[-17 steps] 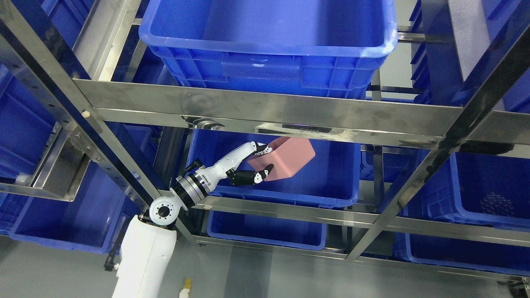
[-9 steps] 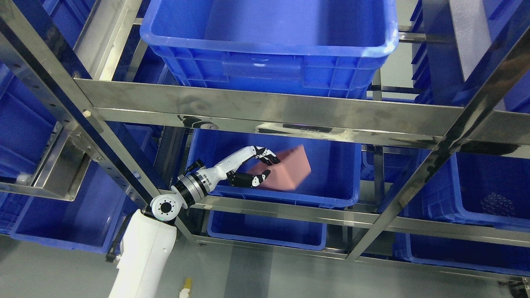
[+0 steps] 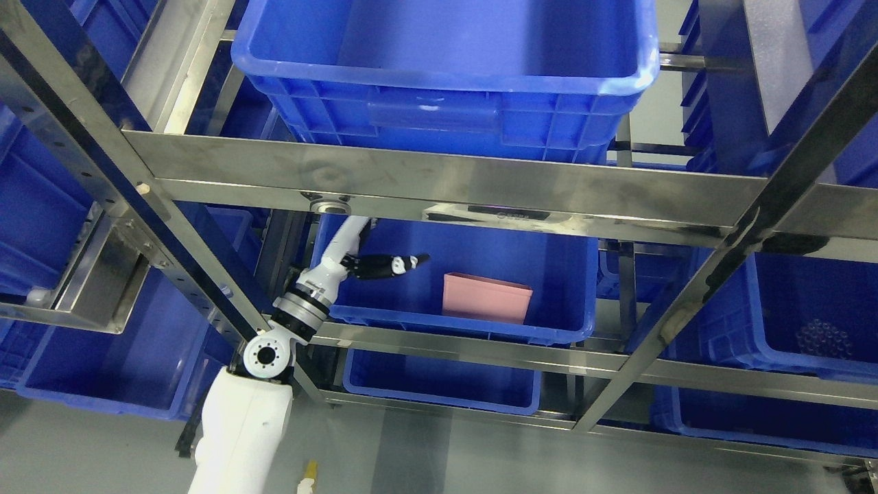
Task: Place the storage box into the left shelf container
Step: 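Open the left hand to release the box and withdraw it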
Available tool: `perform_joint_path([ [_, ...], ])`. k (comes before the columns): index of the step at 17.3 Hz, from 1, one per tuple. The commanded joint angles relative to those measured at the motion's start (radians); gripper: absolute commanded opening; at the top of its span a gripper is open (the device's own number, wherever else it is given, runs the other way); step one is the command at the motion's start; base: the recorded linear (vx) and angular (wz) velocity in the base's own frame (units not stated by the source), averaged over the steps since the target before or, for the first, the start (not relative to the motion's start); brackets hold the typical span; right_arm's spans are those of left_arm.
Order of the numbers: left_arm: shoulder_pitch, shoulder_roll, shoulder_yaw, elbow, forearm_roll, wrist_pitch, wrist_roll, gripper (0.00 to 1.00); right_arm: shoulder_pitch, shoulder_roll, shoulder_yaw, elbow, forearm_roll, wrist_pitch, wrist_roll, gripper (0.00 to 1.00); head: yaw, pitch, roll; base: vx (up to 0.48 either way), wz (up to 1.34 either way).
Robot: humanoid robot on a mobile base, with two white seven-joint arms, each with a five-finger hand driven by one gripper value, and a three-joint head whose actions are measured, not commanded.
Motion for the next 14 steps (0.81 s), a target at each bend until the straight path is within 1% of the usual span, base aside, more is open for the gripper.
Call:
perform_joint_path([
  [1,0.209,0.017,-0.035,-0.508,0.158,0.145,0.257,1.00,0.009,-0.017,-0.005,-0.017,0.002,0.000,0.001,1.00,0.0000,0.000,0.000,0.000,0.00],
  [2,0.255,0.017,-0.053,-0.579,0.158,0.183,0.318,1.00,0.009,-0.017,-0.005,-0.017,0.002,0.000,0.001,1.00,0.0000,0.000,0.000,0.000,0.00],
  [3,0.304,0.017,-0.077,-0.637,0.158,0.199,0.375,1.00,0.009,-0.017,-0.005,-0.017,0.002,0.000,0.001,1.00,0.0000,0.000,0.000,0.000,0.00],
  [4,0.338,0.017,-0.090,-0.658,0.158,0.190,0.385,1.00,0.009,-0.017,-0.005,-0.017,0.002,0.000,0.001,1.00,0.0000,0.000,0.000,0.000,0.00],
  [6,0.349,0.017,-0.085,-0.658,0.158,0.174,0.382,1.00,0.009,-0.017,-0.005,-0.017,0.002,0.000,0.001,1.00,0.0000,0.000,0.000,0.000,0.00],
  [7,0.354,0.017,-0.085,-0.658,0.158,0.142,0.348,1.00,0.009,-0.017,-0.005,-0.017,0.002,0.000,0.001,1.00,0.0000,0.000,0.000,0.000,0.00],
  [8,0.358,0.017,-0.087,-0.658,0.158,0.131,0.293,1.00,0.009,-0.017,-0.005,-0.017,0.002,0.000,0.001,1.00,0.0000,0.000,0.000,0.000,0.00],
  [9,0.363,0.017,-0.085,-0.658,0.158,0.130,0.276,1.00,0.009,-0.017,-0.005,-0.017,0.002,0.000,0.001,1.00,0.0000,0.000,0.000,0.000,0.00],
  [14,0.392,0.017,-0.084,-0.658,0.158,0.130,0.274,1.00,0.009,-0.017,-0.005,-0.017,0.002,0.000,0.001,1.00,0.0000,0.000,0.000,0.000,0.00],
])
